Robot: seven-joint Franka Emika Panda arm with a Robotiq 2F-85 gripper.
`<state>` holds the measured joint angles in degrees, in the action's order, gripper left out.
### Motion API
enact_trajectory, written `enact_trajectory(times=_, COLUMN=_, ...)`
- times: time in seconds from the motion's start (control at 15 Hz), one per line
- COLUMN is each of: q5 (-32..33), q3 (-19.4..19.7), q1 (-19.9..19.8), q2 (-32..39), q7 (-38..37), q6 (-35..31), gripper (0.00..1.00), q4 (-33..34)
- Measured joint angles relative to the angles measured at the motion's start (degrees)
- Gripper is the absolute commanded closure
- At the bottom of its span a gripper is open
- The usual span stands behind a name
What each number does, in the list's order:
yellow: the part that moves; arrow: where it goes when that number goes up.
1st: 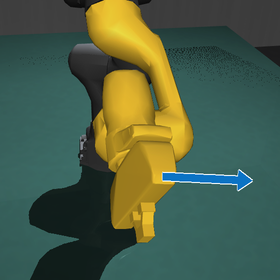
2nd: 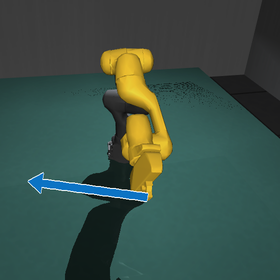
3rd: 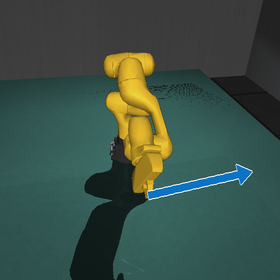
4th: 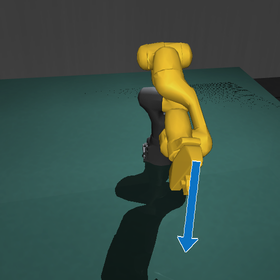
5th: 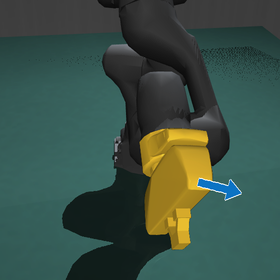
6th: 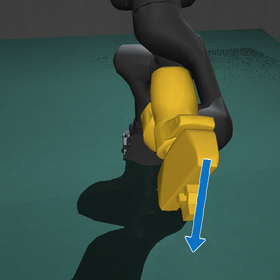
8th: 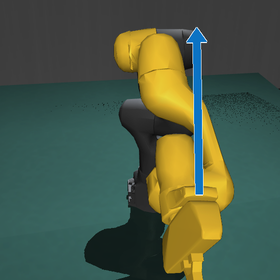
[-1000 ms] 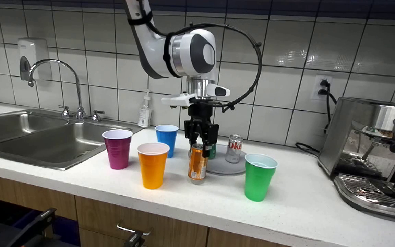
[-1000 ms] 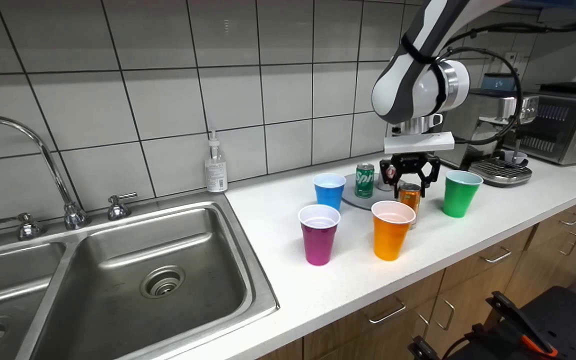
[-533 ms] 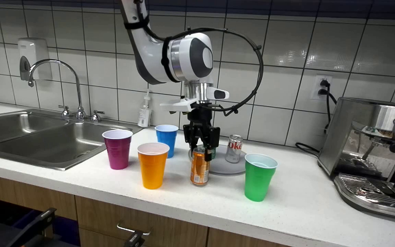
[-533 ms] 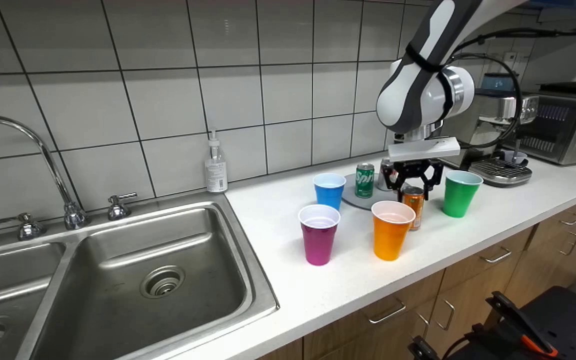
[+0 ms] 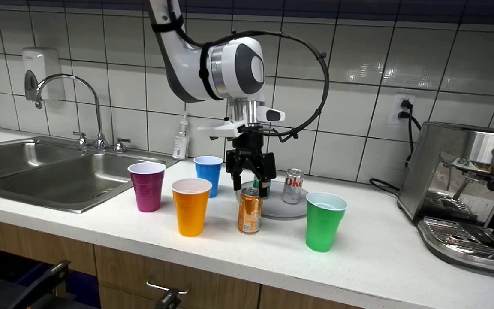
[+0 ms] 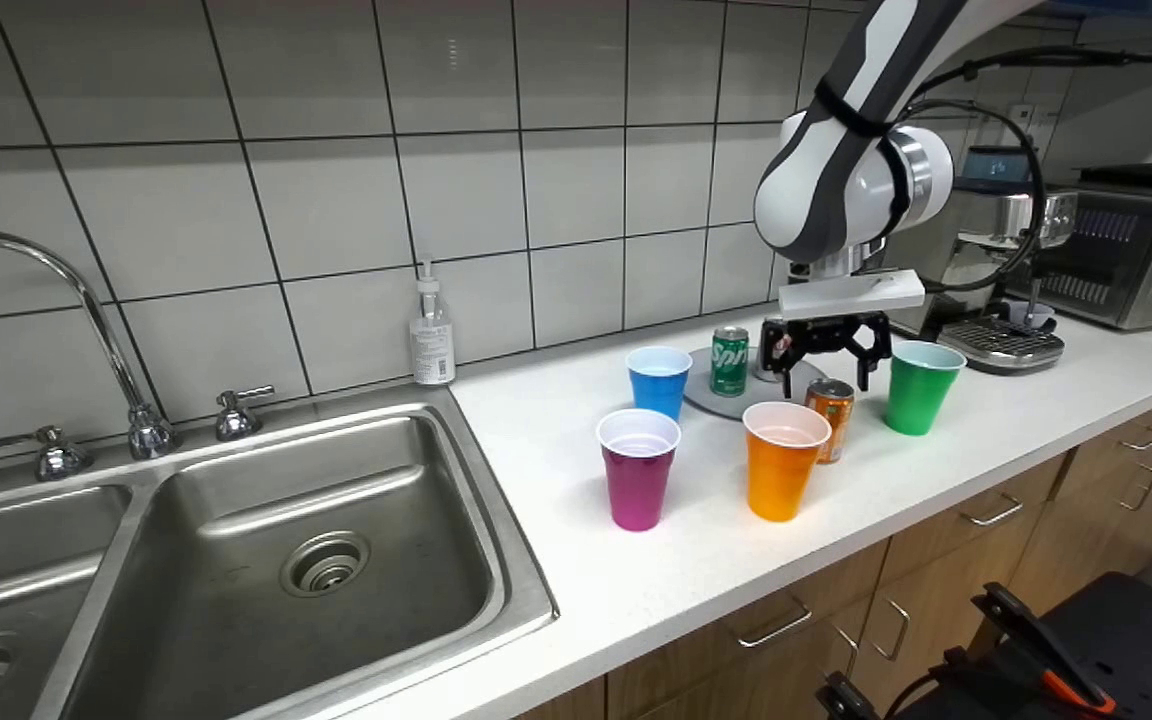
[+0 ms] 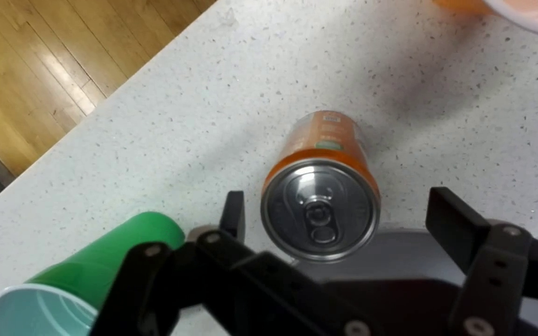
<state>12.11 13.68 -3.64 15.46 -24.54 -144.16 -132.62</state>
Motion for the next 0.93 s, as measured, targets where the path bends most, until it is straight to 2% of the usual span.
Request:
enact_trajectory(times=0.4, q5=-0.15, q3=-0.05, q1=0.35, q2=-3.01, q7=0.20, q6=1.84, gripper=0.00, q4=0.71)
enact_trajectory(times=0.93, q5=-4.52, q3=-0.32, q1=0.26, q2=-3.24, q7=0.20, q6=4.58, gripper=0.00, q4=6.63)
